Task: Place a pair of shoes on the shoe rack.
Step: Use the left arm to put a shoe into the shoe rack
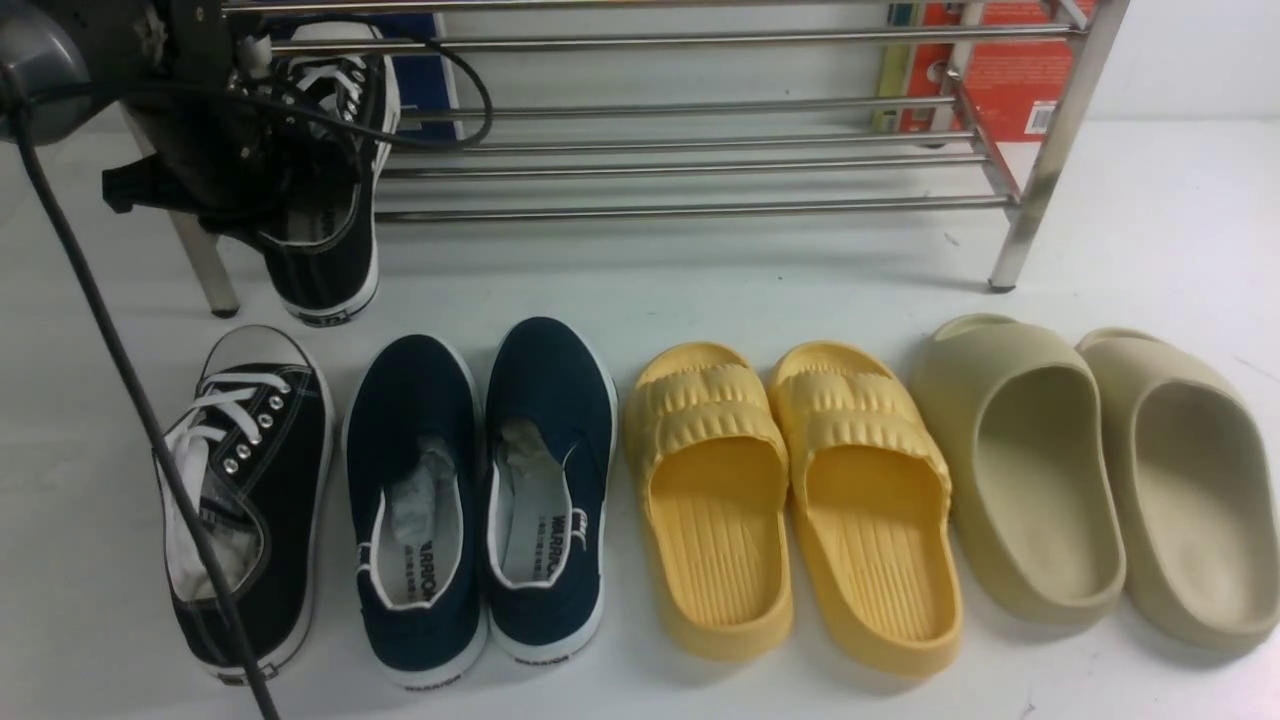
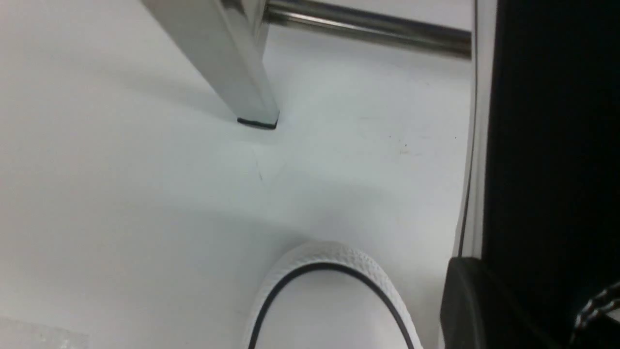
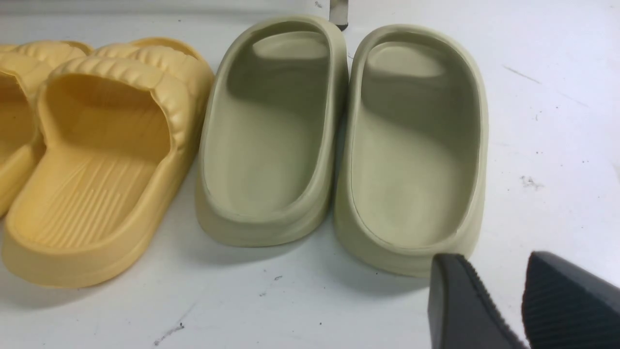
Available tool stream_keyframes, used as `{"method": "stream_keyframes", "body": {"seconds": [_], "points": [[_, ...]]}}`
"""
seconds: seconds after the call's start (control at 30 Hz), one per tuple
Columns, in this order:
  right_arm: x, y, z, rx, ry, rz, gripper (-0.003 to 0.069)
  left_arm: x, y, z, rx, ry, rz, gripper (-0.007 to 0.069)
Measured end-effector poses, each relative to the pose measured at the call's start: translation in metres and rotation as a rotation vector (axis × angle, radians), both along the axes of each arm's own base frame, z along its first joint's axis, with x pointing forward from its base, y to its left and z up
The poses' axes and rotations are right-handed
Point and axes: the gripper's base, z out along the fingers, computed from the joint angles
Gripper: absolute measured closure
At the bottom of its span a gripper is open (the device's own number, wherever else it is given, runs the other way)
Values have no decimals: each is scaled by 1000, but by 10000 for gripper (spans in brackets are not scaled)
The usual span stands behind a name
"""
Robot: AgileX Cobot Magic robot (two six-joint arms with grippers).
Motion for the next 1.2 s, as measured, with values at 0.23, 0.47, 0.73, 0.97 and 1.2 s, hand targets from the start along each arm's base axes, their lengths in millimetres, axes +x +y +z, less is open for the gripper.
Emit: {"method": "stream_keyframes", "body": {"seconds": [0.23,0.47,0.73,0.97,1.2], "points": [[0,0,0,0,0,0,419,7,0,-12,0,0,-1,632],[0,0,0,0,0,0,419,11,1,-12,7,-37,1,632],[0,0,0,0,0,0,419,14,2,-11,18,-77,20,632],[0,0,0,0,0,0,419,18,3,-14,15,-102,44,632],[0,0,0,0,0,0,419,20,5,-14,22,-119,64,632]]}}
